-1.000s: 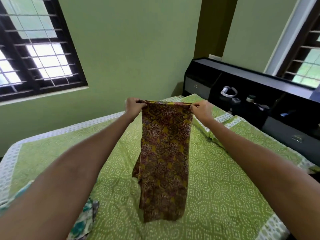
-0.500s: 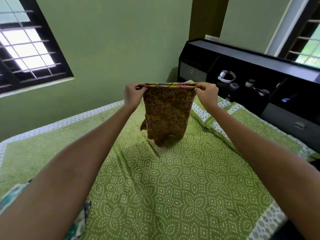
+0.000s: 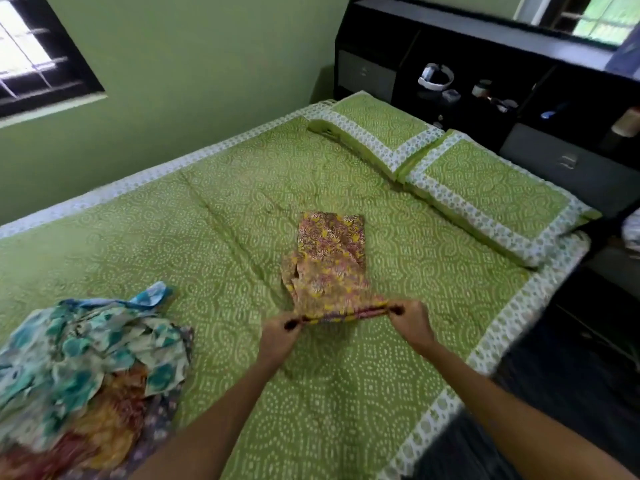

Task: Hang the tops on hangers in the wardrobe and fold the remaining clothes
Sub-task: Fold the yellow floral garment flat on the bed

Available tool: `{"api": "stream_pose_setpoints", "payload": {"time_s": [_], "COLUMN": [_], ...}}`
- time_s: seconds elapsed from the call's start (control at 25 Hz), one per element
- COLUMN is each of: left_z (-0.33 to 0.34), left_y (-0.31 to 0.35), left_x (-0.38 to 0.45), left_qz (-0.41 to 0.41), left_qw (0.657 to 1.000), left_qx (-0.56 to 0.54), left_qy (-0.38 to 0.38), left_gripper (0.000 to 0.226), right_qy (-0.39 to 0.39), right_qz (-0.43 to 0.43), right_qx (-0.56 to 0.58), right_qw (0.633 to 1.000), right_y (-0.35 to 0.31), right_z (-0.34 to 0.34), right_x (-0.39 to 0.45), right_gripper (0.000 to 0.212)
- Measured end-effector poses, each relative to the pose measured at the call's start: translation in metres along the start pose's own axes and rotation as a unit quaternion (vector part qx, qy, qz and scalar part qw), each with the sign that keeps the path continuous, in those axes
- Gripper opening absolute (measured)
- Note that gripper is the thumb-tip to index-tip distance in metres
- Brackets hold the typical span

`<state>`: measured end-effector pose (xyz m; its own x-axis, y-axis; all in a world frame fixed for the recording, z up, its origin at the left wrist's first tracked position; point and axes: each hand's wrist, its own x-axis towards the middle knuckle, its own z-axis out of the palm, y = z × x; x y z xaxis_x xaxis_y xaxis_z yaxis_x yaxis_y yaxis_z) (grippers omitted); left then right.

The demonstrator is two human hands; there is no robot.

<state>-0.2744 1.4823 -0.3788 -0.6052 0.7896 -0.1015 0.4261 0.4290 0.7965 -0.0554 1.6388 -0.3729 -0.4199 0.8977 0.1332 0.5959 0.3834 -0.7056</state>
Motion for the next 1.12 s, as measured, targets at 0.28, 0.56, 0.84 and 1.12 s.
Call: {"api": "stream_pose_setpoints", "payload": {"time_s": [0.28,0.56,0.84,1.12], "left_z": [0.077,0.136,0.215,0.256], "left_y": [-0.12,-0.148,-0.179,-0.236], "left_x": [-0.104,-0.086,0.0,-0.003], "left_qz": [-0.085,-0.071,0.122,0.127], "left_qw": [0.985,0.934,0.923,0.913], "left_qx": [0.088,0.259,0.327,0.372], "left_qy": [-0.122,-0.234,-0.164,-0.108], "left_gripper": [0.019,0.032,0.062,0.068], "right_qy": [-0.197,-0.332,-0.393,-0.297], "right_qz": [0.16,0.205,-0.033,-0.061], "right_qx": [-0.055,-0.135,-0.181,-0.179], "right_qw": [0.966,0.911,0.901,0.936], "right_y": [0.084,0.113,0.148,0.202], "right_z": [0.067,0.113,0.198,0.248], "right_x": [-0.156,-0.177,-0.127,-0.101], "right_gripper": [0.018,0.024,0.062,0.062]}}
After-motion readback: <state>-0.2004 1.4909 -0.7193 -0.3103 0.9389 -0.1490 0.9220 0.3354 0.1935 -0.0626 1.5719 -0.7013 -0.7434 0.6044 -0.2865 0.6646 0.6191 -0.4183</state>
